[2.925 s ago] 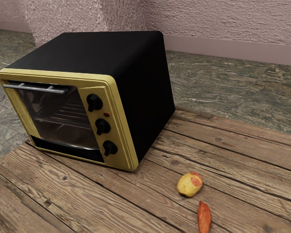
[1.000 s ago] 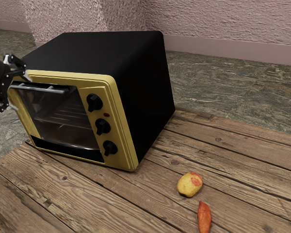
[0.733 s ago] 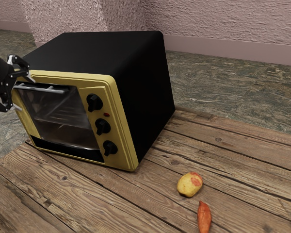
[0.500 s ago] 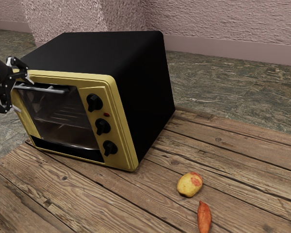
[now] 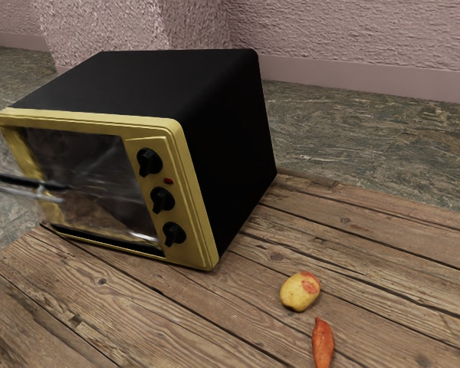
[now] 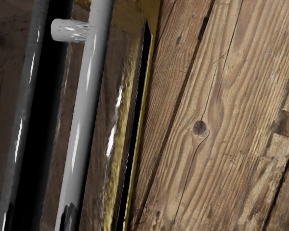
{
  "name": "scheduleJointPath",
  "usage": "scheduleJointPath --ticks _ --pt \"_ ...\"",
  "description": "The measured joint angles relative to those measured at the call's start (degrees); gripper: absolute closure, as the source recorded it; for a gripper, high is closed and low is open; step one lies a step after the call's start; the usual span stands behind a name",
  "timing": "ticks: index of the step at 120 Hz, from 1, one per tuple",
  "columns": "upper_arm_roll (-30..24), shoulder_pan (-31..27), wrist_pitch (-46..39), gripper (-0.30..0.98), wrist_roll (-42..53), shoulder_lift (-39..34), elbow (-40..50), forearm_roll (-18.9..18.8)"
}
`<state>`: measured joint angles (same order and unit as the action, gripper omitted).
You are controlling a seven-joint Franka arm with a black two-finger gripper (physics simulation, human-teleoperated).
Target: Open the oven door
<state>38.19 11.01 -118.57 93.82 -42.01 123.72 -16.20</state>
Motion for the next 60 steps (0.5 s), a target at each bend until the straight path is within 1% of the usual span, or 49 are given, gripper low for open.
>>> scheduleJointPath --ticks 3,7,9,11,12,14,17,19,21,23,28,31,34,38,43,47,51,55,60 --pt "-2.93 -6.59 0.70 0.04 0.17 -8.13 5.35 -0.65" --pt "-5.20 -16.08 3.90 0.03 0.65 -22.81 10.08 -1.19" --pt "-6.60 -20.64 6.00 0.03 0.90 -28.62 10.31 -0.77" --pt "-9.06 -24.58 8.06 0.02 1.11 -31.57 8.13 0.46" --pt "-10.49 -26.23 9.10 0.02 1.16 -31.59 6.02 1.41" --pt "-13.81 -28.83 11.26 0.02 0.86 -27.57 -1.28 4.08" --pt "-18.64 -31.20 14.69 0.02 -0.04 -18.79 -13.69 8.14" --pt "-22.90 -32.12 16.80 0.01 -0.92 -12.16 -22.21 10.18" --pt "-27.76 -33.73 18.79 0.01 -2.26 -5.42 -30.14 11.37" --pt "-32.54 -34.96 20.62 0.01 -4.34 0.75 -35.95 12.25" --pt "-42.05 -36.77 24.58 0.01 -10.21 14.98 -45.10 13.99" --pt "-46.55 -37.34 26.55 0.01 -13.65 23.59 -48.82 15.01" --pt "-50.09 -37.66 28.28 0.01 -17.08 29.96 -51.13 15.81" --pt "-53.17 -37.83 30.25 0.01 -21.47 35.05 -52.86 16.65" --pt "-55.97 -38.29 32.23 0.01 -26.64 38.27 -54.00 17.22" --pt "-59.65 -40.06 33.29 0.01 -30.53 39.43 -54.53 15.94" --pt "-61.95 -40.10 34.29 0.00 -34.21 40.13 -54.82 14.71" --pt "-63.09 -38.25 35.30 0.00 -37.66 42.32 -54.38 13.96" --pt "-62.30 -34.16 36.40 0.00 -41.64 46.22 -53.51 14.33"
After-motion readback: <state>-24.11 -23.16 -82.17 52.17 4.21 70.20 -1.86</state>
